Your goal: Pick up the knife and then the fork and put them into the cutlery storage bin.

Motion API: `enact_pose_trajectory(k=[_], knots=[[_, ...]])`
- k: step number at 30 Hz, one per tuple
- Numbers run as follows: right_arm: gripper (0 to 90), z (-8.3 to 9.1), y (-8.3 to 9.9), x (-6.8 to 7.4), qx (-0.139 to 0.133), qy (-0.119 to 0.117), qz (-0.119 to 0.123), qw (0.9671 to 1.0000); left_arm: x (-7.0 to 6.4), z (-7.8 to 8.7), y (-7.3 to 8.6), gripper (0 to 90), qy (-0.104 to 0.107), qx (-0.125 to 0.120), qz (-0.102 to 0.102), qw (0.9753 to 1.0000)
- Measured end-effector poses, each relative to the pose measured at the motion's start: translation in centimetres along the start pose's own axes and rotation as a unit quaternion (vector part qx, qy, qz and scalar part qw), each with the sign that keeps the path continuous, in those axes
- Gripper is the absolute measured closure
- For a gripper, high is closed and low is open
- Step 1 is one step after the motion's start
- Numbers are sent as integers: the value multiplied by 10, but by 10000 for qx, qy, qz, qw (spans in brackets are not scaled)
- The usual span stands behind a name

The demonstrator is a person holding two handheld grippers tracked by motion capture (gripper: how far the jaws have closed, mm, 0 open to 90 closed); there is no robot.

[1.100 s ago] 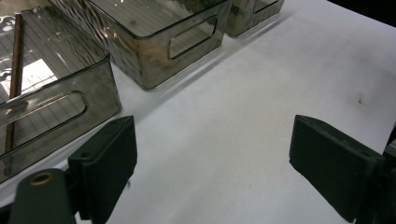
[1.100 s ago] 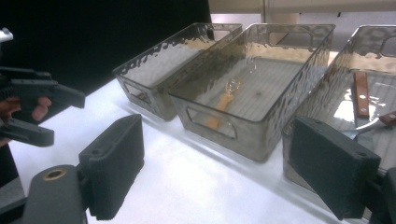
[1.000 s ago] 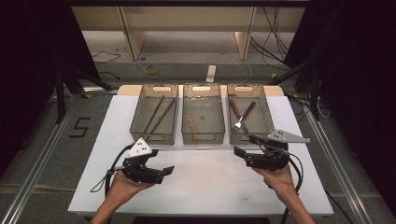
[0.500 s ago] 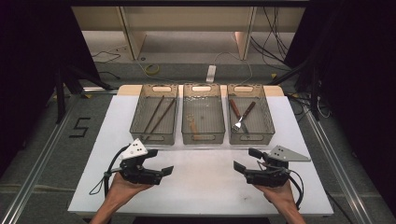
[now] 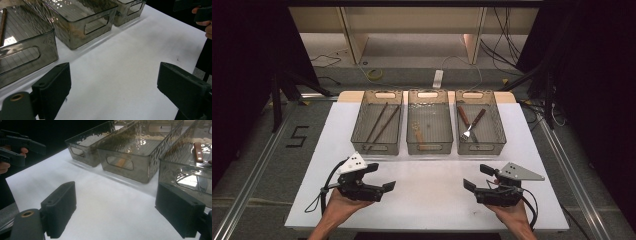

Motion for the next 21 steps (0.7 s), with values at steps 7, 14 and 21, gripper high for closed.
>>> enact_pose_trajectory(k=[7, 14, 21], knots=[[177, 0, 1, -2, -21, 43, -31, 10000, 0, 0, 0, 116, 8, -9, 6, 10000], [177, 0, 0, -2, -28, 56, -20, 10000, -1, -1, 0, 116, 17, 31, -40, 10000], [177, -1, 0, -6, -15, 97, 0, 10000, 0, -2, 1, 116, -25, 55, -20, 10000]])
Point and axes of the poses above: each handheld gripper's, and its own axes: z roughly backward along the jaws, y roughly out of its underside, x roughly to its left, the point moved 7 cm from there along -z, roughly forward along the jaws, and after that the axes turned 14 degrees about -x, right-handed, at the moved point
